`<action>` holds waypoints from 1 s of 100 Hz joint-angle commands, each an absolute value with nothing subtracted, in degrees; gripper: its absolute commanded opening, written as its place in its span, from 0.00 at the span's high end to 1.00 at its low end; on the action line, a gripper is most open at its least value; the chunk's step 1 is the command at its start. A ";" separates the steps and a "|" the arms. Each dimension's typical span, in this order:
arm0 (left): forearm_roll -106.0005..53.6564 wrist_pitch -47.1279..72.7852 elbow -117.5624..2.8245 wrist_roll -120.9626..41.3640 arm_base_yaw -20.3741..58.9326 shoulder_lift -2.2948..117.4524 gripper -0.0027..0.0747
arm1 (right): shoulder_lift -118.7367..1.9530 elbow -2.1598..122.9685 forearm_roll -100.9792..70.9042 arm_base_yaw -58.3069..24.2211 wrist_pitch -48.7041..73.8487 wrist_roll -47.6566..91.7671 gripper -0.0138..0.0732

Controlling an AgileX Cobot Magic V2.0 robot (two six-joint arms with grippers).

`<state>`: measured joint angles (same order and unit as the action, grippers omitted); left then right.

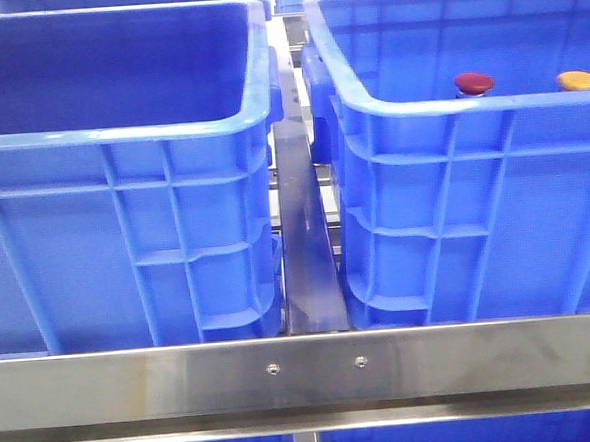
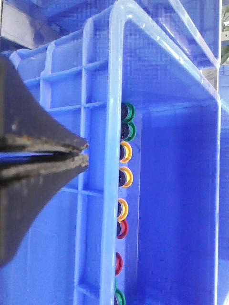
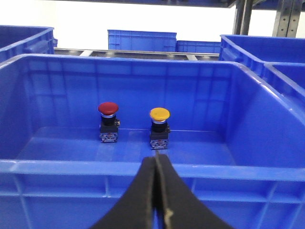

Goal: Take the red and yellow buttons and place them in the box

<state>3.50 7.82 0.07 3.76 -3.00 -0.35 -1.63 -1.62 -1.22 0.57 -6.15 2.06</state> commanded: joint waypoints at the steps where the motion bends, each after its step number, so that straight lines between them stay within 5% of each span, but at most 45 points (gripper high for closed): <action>1: 2.93 3.37 3.10 4.33 -3.19 -2.03 0.99 | 1.79 -0.75 -0.37 0.59 -6.22 1.77 0.92; 100: 2.93 3.37 3.10 4.33 -3.19 -2.03 0.99 | 1.98 -0.77 5.13 0.90 -3.16 -4.56 0.92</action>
<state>3.50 7.95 0.07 3.76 -3.00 -0.35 0.60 -1.67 4.65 0.57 1.01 -4.60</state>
